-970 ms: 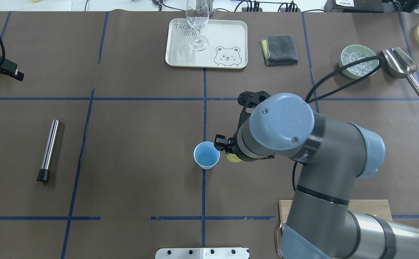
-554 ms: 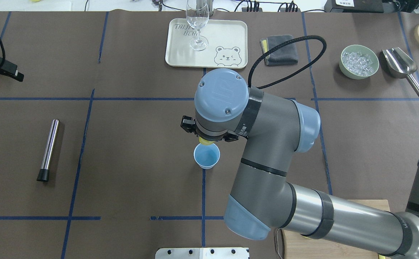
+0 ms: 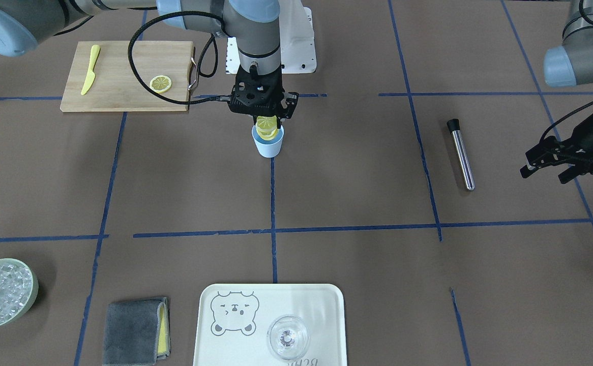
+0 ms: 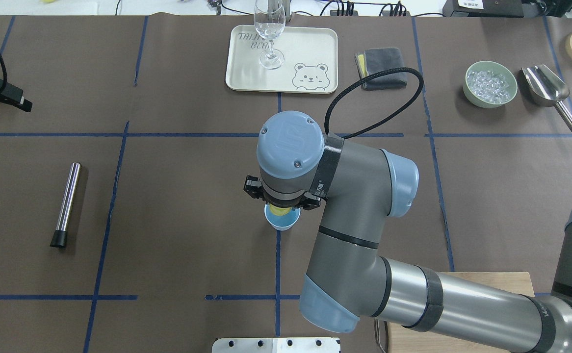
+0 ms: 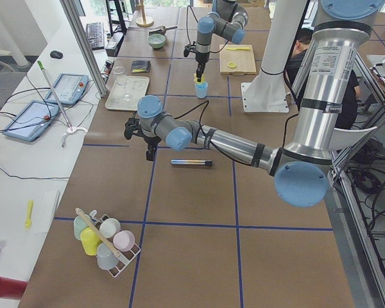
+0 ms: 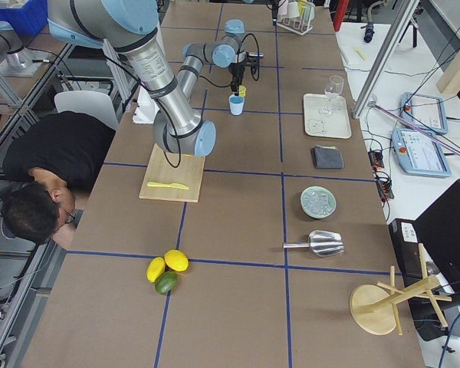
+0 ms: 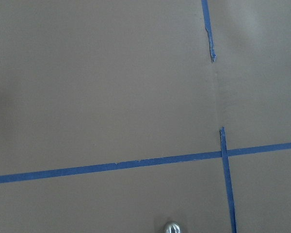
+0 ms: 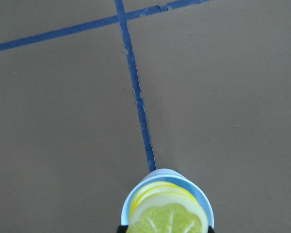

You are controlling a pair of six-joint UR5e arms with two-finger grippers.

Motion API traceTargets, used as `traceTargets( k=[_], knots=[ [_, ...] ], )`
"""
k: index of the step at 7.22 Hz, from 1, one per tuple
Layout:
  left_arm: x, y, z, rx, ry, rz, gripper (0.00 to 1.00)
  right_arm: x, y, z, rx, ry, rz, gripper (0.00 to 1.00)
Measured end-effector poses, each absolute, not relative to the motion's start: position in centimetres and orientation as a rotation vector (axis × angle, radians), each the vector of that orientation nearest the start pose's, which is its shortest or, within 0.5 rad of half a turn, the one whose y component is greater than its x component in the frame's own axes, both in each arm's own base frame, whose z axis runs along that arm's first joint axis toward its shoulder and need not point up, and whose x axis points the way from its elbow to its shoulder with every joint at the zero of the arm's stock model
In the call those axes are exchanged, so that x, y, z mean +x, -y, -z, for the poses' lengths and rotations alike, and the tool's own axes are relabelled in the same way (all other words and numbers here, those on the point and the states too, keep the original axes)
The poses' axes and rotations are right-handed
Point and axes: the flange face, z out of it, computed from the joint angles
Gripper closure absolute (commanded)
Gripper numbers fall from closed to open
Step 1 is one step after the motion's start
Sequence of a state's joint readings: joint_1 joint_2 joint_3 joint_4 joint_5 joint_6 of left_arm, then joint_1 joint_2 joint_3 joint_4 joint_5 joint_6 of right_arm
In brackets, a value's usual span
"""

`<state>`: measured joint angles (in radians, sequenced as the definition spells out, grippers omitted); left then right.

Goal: Squeeze lemon into cup
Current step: 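Lower the lemon slice into the blue cup and squeeze it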

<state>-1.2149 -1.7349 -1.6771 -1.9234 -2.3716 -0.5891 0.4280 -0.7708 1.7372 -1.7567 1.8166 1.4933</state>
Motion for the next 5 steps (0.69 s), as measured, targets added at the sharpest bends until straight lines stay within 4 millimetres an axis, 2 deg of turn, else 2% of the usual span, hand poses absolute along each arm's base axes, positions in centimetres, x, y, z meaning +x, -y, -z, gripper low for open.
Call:
traceTargets(
  k=[1,2,3,5],
  knots=[
    [14.03,55.47,-47.53,0.171,-0.955,-0.035,0.0,-56.36,37.23,-13.77,-0.043,0.808,-0.229,0.39],
    [14.03,55.48,-47.58,0.171,-0.954,-0.034,0.0,-56.47,37.06,-13.94,-0.048,0.805,-0.225,0.15],
    [14.04,55.5,-47.65,0.17,-0.954,-0.034,0.0,-56.48,37.0,-14.01,-0.05,0.806,-0.224,0.0],
    [14.04,55.52,-47.77,0.168,-0.953,-0.034,0.0,-56.42,36.92,-13.87,-0.049,0.811,-0.222,0.0]
  ],
)
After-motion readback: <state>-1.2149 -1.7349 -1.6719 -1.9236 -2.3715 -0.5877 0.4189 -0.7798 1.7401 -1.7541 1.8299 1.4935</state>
